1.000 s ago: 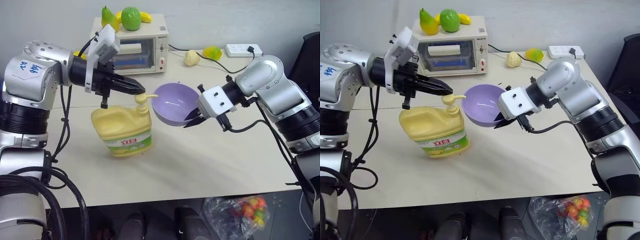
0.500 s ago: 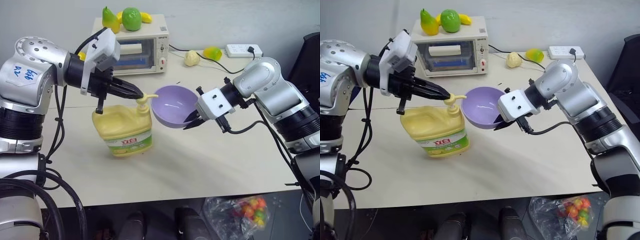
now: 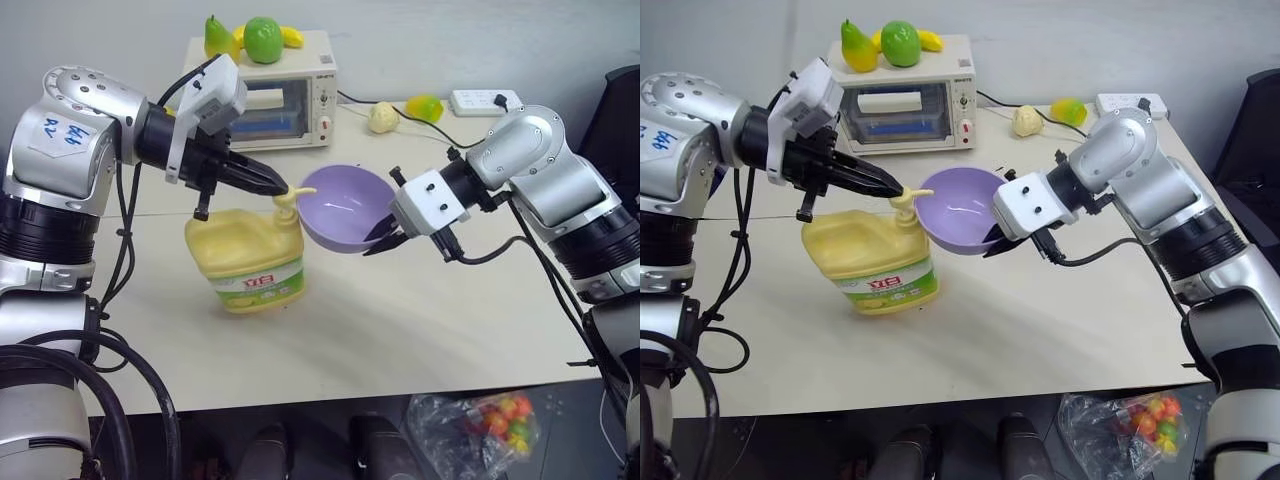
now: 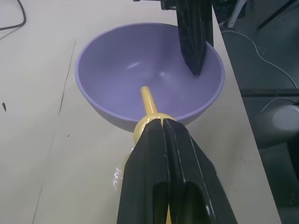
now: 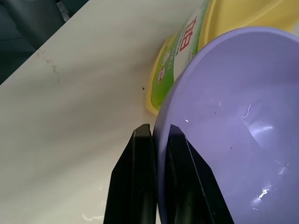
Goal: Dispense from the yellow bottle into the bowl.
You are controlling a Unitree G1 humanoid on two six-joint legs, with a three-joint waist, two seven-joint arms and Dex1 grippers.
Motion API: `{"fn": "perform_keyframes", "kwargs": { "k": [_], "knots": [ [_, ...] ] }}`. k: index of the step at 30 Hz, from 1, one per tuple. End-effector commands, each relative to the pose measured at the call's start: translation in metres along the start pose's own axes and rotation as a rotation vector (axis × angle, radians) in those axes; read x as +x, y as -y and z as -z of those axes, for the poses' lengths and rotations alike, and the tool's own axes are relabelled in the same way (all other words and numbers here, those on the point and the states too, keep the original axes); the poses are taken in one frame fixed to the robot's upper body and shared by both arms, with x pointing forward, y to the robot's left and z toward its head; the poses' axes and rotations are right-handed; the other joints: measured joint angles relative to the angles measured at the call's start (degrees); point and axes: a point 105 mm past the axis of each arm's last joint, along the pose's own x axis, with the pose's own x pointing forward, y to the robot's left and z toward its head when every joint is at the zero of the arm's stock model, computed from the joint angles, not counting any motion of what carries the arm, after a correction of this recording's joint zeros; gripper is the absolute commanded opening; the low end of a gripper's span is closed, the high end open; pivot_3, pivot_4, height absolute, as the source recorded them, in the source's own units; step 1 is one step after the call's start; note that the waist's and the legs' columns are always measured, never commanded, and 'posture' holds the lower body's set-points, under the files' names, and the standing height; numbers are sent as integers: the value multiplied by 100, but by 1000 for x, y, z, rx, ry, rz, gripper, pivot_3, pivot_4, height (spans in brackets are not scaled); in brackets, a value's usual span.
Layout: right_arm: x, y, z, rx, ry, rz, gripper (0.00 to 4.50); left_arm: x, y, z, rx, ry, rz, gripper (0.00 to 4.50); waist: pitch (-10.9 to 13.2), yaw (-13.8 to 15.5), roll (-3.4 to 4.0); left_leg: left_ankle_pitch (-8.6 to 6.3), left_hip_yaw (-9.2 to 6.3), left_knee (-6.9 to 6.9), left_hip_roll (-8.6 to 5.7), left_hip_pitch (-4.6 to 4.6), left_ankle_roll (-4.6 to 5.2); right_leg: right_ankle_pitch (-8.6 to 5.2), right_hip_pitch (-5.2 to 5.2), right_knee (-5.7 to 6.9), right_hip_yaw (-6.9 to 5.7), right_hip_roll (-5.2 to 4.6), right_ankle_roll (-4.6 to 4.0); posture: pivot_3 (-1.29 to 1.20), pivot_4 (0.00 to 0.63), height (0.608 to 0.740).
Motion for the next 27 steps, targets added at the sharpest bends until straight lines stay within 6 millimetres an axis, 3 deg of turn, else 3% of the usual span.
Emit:
{"fn": "perform_keyframes", "kwargs": {
  "k": [1, 17, 23, 27],
  "knots": [
    [-7, 2, -15, -84, 3, -48, 0, 10, 2, 32, -89, -124, 13, 57, 0, -1, 0, 0, 1, -2, 0, 5, 0, 0, 5, 0, 1, 0, 0, 0, 150, 740],
    [-5, -3, -12, -87, -7, -75, 0, 21, 17, 70, -182, -198, 55, 57, -24, -9, 16, -3, 11, -17, 3, 71, 5, -1, 59, -3, 8, 3, 0, 0, 150, 740],
    [-5, -3, -13, -83, -4, -73, 0, 20, 14, 79, -204, -210, 41, 57, -43, 3, 50, -10, 7, -38, 3, 135, 17, -1, 131, -34, 10, 3, -1, 0, 150, 740],
    [-5, -4, -11, -81, -7, -72, 0, 18, 11, 73, -201, -187, 32, 57, -44, -6, 48, -10, 17, -48, 6, 137, 17, -3, 121, -30, 12, 10, -1, 0, 150, 740]
  ]
}}
